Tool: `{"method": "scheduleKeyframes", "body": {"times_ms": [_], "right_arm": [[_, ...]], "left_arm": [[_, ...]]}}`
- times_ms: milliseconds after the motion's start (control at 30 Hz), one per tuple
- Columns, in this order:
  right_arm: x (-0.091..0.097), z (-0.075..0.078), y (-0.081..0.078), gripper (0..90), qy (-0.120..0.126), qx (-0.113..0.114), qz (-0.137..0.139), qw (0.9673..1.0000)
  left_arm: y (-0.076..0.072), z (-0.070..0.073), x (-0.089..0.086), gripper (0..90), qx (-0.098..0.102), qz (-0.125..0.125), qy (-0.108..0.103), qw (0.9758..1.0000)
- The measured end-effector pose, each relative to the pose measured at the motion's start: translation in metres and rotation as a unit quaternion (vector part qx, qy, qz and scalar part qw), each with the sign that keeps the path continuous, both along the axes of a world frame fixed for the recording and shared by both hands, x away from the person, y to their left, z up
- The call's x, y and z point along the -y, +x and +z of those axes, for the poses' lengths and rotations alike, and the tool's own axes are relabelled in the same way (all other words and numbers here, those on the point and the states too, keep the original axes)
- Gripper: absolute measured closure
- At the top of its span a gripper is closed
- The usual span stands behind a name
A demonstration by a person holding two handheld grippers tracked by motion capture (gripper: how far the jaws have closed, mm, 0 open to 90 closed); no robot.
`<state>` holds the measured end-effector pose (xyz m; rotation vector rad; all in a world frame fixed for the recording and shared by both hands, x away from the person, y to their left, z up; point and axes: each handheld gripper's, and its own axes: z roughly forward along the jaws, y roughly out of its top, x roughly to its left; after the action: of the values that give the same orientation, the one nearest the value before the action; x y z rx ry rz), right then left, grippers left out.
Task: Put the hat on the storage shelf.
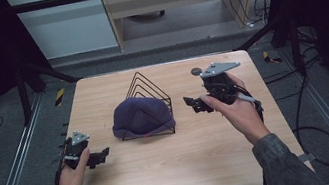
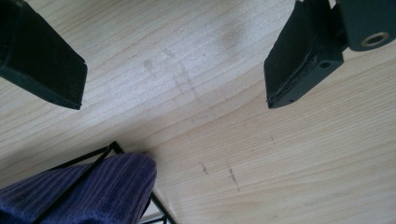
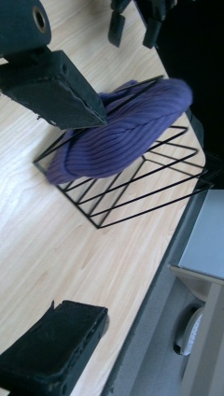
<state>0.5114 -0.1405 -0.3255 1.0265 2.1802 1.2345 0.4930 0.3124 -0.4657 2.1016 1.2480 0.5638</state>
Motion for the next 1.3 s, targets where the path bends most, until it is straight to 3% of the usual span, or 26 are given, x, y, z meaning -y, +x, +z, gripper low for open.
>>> {"method": "scheduleKeyframes", "body": {"times_ms": [467,833,1300], "right_arm": [[0.045,-0.050,-0.017,12.2,-0.016,-0.027,-0.038,0.9988],[0.075,-0.078,-0.026,12.2,-0.014,-0.052,-0.066,0.9964],[0.089,-0.107,-0.031,12.4,-0.015,-0.076,-0.082,0.9936]], "left_arm": [[0.000,-0.003,0.003,5.2,-0.005,-0.010,0.007,0.9999],[0.000,-0.004,0.005,5.2,-0.009,-0.016,0.012,0.9997],[0.000,-0.007,0.007,4.9,-0.016,-0.023,0.018,0.9995]]}}
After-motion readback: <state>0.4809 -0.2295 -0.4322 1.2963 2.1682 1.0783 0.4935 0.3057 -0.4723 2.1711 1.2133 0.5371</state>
